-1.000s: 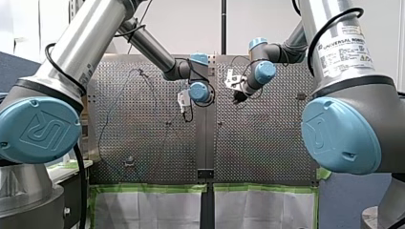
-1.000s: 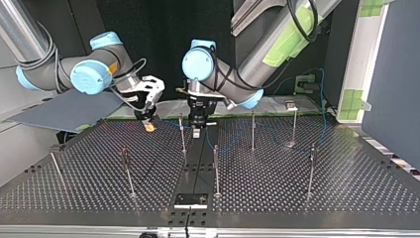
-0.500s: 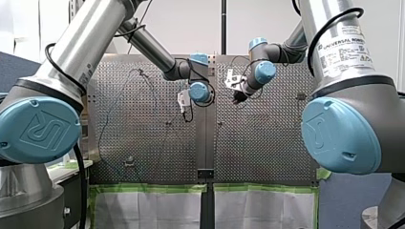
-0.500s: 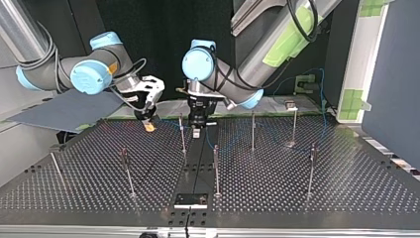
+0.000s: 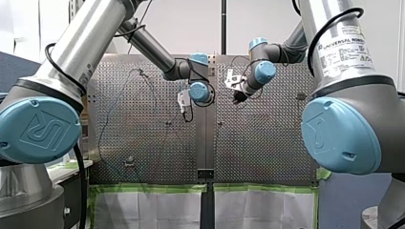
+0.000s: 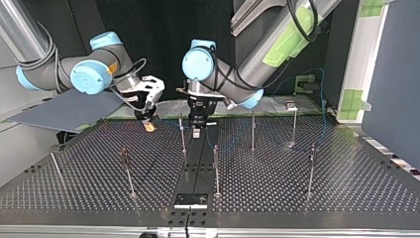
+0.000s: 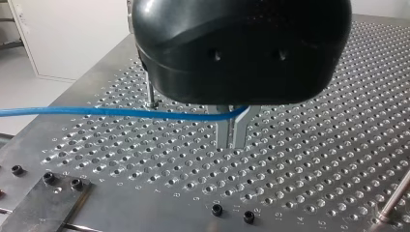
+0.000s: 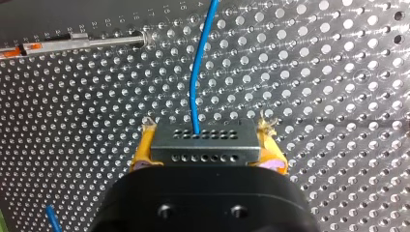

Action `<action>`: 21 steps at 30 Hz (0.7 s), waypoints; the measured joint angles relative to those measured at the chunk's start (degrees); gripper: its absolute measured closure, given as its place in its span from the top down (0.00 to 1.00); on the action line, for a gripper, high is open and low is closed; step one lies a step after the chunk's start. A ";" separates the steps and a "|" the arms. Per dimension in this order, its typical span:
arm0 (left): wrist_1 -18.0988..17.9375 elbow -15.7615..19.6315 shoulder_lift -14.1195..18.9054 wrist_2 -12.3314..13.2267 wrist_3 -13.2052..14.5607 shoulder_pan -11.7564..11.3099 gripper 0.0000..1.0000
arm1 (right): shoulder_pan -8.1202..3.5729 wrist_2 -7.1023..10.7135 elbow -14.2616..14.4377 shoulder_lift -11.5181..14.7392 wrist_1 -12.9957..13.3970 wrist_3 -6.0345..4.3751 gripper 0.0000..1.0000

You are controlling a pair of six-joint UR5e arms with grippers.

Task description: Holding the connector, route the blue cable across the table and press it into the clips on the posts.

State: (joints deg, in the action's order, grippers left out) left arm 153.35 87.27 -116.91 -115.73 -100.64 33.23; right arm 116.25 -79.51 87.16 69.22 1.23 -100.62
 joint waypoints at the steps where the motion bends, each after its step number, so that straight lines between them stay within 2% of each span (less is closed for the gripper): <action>1: 0.00 0.00 0.00 0.00 0.00 0.00 0.00 | 0.00 0.00 0.00 0.00 0.00 0.00 0.00; 16: 0.00 0.00 0.00 0.00 0.00 0.00 0.00 | 0.00 0.00 0.00 0.00 0.00 0.00 0.00; 21: 0.00 0.00 0.00 0.00 0.00 0.00 0.07 | 0.00 0.00 0.00 0.00 0.00 0.00 0.00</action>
State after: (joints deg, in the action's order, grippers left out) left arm 153.35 87.27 -116.91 -115.73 -100.64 33.23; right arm 116.25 -79.52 87.16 69.22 1.23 -100.62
